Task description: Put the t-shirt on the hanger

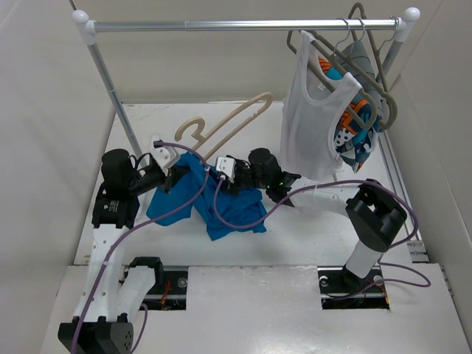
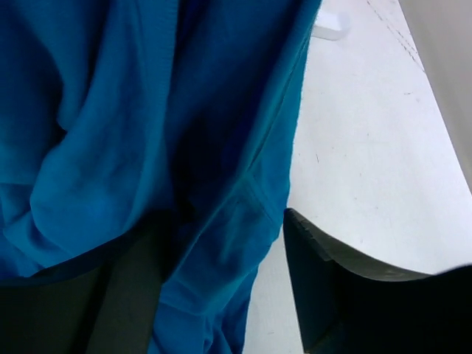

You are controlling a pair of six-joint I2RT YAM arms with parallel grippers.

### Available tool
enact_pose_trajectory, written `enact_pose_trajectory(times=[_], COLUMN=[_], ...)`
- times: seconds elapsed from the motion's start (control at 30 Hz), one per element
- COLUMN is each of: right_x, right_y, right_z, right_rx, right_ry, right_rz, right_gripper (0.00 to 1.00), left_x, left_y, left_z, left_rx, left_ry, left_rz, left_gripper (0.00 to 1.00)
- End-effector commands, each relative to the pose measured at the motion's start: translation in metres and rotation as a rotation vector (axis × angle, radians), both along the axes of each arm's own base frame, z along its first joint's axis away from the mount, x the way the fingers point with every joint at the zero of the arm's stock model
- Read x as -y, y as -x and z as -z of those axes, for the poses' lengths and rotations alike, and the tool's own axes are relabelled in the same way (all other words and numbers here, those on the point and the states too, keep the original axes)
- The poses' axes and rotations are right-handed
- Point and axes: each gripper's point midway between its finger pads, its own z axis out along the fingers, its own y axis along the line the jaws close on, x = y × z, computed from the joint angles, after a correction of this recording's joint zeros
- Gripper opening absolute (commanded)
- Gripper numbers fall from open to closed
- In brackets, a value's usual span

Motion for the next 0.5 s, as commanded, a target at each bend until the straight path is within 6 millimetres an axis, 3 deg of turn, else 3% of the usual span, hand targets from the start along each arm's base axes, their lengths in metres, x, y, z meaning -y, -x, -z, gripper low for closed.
enact_pose_trajectory(times=[0.0, 0.1, 0.13, 0.17, 0.27, 0.33, 0.47], right_x=[-0.006, -0.001, 0.0, 0.01, 0.04, 0.064, 0.111], right_y=[0.0, 0.002, 0.006, 0.002, -0.013, -0.017, -0.044], right_z=[-0.025, 0.001, 0.009, 0.025, 0.046, 0.06, 0.053], right_rx=[0.038, -0.016, -0.035, -0.084, -0.165, -0.228, -0.228], right_ry=[-0.078, -0.04, -0.026, -0.012, 0.001, 0.005, 0.011], right_rz=[-0.029, -0.034, -0.045, -0.025, 0.056, 0.118, 0.274], right_gripper=[0.65, 0.47, 0.33, 0.26, 0.0, 0.0, 0.0], left_x=[0.002, 0.0, 0.0, 0.0, -0.001, 0.0, -0.005], left_y=[-0.002, -0.006, -0.006, -0.006, -0.002, 0.007, 0.025], left_z=[-0.024, -0.026, -0.026, -0.026, -0.025, -0.013, 0.019], left_rx=[0.098, 0.094, 0.094, 0.094, 0.091, 0.08, 0.058], left_ry=[0.019, 0.033, 0.033, 0.033, 0.005, -0.052, -0.201], left_rz=[0.01, -0.018, -0.018, -0.018, -0.01, 0.035, 0.124], left_gripper=[0.0, 0.0, 0.0, 0.0, 0.0, 0.0, 0.0])
